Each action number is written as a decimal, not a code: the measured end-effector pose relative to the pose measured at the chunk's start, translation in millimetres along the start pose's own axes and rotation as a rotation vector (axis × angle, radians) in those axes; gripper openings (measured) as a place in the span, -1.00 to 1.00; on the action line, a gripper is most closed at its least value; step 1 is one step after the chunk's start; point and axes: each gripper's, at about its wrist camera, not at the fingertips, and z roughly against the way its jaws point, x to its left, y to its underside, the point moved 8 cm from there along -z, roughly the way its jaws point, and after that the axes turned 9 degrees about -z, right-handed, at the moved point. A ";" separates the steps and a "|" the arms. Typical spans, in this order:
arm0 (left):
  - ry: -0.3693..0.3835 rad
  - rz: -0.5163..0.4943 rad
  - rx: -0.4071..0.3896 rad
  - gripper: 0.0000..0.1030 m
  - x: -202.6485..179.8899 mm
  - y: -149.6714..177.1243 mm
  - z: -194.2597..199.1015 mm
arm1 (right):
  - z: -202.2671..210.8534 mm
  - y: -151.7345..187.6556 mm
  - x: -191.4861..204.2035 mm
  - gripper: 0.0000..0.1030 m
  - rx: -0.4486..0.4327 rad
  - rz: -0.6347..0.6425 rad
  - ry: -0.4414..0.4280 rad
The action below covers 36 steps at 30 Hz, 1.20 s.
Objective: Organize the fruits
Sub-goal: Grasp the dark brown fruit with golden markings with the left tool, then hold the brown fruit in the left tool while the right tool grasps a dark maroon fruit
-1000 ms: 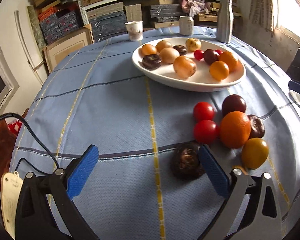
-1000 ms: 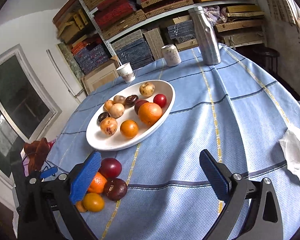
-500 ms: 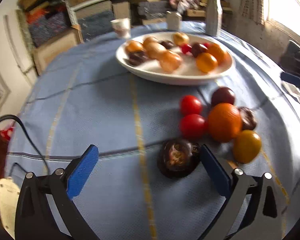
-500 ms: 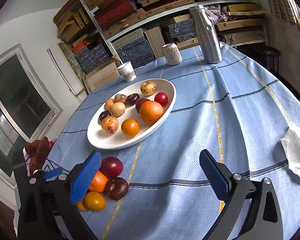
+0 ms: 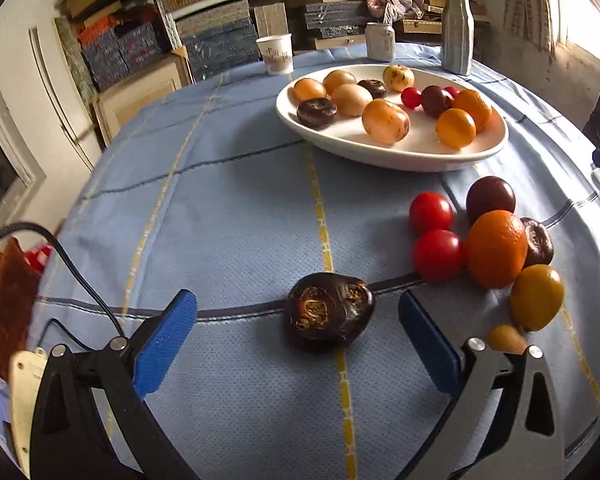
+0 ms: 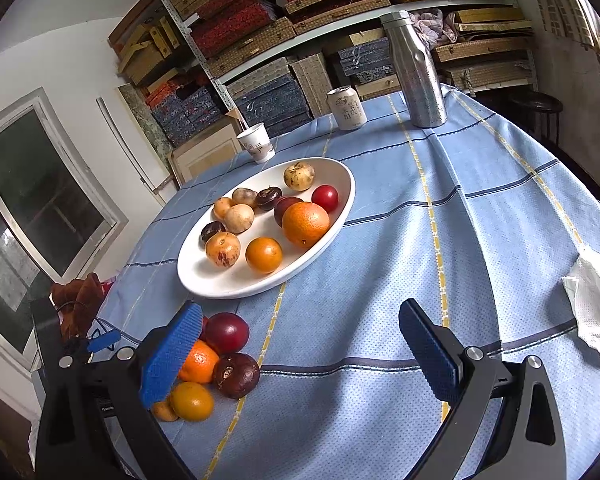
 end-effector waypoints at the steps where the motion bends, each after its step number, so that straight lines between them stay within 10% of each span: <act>1: 0.017 0.011 0.002 0.92 0.0 0.6 -0.7 | -0.2 0.3 0.4 0.93 0.001 0.001 0.000; 9: 0.065 0.040 -0.015 0.86 -2.8 1.6 1.4 | -1.0 1.0 1.2 0.93 0.004 0.004 0.000; 12: 0.075 0.031 0.005 0.19 -5.7 2.5 -2.9 | -2.0 2.7 3.5 0.93 0.008 0.012 -0.006; 14: 0.096 0.037 0.017 0.09 -5.9 4.3 -5.9 | -2.5 4.6 6.4 0.93 0.009 0.024 -0.009; 28: 0.067 0.111 0.028 -0.09 13.8 7.6 -7.9 | -10.4 46.1 46.4 0.91 0.069 0.297 0.020; 36: 0.062 0.098 0.032 -0.09 10.5 7.4 -7.7 | -30.7 74.5 53.8 0.34 0.171 0.422 0.095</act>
